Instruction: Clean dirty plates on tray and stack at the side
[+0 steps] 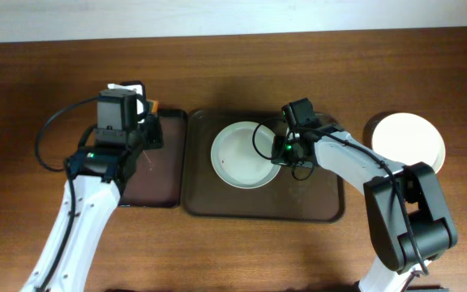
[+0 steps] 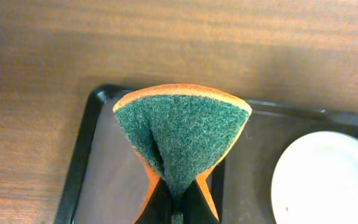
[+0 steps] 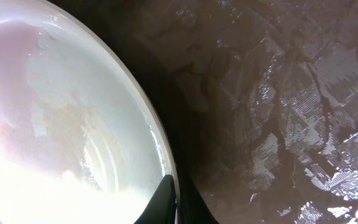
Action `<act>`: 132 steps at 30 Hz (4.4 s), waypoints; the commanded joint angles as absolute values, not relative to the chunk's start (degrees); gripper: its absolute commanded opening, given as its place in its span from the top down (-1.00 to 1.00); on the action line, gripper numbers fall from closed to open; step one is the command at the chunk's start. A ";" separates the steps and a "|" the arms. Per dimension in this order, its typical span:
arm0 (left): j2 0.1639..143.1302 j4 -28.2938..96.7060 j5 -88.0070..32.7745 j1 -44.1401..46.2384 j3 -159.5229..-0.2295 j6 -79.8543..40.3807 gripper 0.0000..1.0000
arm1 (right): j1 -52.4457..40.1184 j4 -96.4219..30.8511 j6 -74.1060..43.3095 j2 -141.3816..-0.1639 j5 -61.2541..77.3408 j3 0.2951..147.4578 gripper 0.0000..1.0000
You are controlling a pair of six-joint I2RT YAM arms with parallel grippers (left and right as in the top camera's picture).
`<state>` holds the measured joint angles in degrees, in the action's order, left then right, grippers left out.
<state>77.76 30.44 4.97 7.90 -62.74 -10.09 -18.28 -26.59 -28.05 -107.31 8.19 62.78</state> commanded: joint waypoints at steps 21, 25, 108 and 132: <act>58.35 28.53 5.78 7.81 -64.07 -9.30 1.00 | -17.98 -27.66 -27.40 -108.18 7.01 62.02 0.92; 56.45 27.55 5.78 7.81 -64.07 -9.30 1.00 | -17.98 -27.66 -27.40 -108.18 7.01 62.02 0.92; 109.89 37.93 -17.21 24.75 -79.90 -20.01 1.00 | -17.98 -28.36 -27.40 -108.18 7.01 62.02 0.92; 99.53 45.10 9.15 24.12 -80.09 -19.66 1.00 | -17.98 -28.77 -27.40 -108.18 7.01 62.02 0.92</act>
<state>104.05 42.92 3.97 25.43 -79.83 -19.75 -18.28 -27.42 -28.08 -107.31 8.25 62.89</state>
